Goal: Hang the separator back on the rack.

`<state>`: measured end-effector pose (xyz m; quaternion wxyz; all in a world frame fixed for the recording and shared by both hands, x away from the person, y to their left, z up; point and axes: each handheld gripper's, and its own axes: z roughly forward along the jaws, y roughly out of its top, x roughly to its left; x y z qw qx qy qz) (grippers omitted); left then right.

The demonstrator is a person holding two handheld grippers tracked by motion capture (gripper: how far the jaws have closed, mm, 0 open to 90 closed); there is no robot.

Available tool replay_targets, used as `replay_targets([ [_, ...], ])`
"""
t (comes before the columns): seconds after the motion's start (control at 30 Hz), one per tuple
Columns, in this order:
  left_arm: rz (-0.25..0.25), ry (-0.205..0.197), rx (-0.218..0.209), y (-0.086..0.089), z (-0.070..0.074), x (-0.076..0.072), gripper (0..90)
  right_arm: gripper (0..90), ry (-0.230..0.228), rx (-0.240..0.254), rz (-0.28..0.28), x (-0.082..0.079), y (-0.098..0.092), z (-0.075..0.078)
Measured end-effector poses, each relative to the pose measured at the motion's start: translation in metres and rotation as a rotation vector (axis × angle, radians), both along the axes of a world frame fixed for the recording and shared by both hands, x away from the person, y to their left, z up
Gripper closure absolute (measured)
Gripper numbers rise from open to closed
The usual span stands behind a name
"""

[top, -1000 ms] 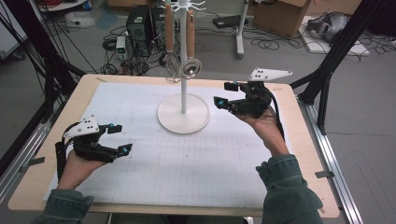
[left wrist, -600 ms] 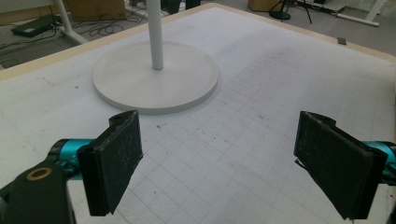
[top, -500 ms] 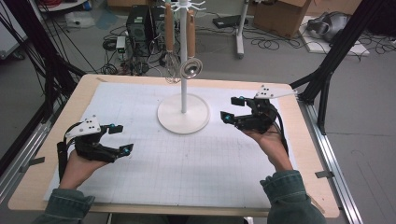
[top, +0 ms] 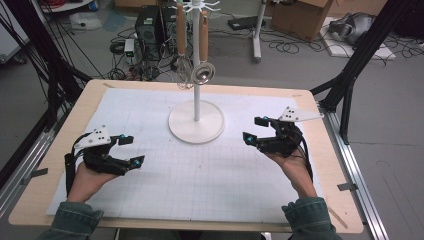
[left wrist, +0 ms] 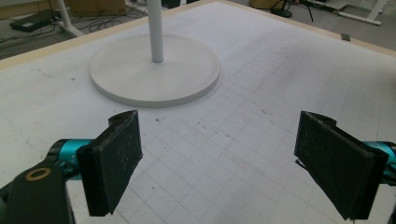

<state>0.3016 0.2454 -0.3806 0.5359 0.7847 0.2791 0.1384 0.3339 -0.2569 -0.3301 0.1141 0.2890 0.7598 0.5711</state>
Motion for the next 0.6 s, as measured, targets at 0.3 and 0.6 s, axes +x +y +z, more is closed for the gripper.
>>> replay_targets([
  [0.3, 0.002, 0.006, -0.008, 0.001, -0.006, -0.002, 15.2, 20.0, 0.011, 0.002, -0.029, -0.014, -0.008, -0.020],
  [0.6, 0.004, 0.002, -0.024, 0.005, -0.009, -0.005, 15.2, 20.0, 0.006, -0.013, -0.038, -0.026, -0.015, -0.035],
])
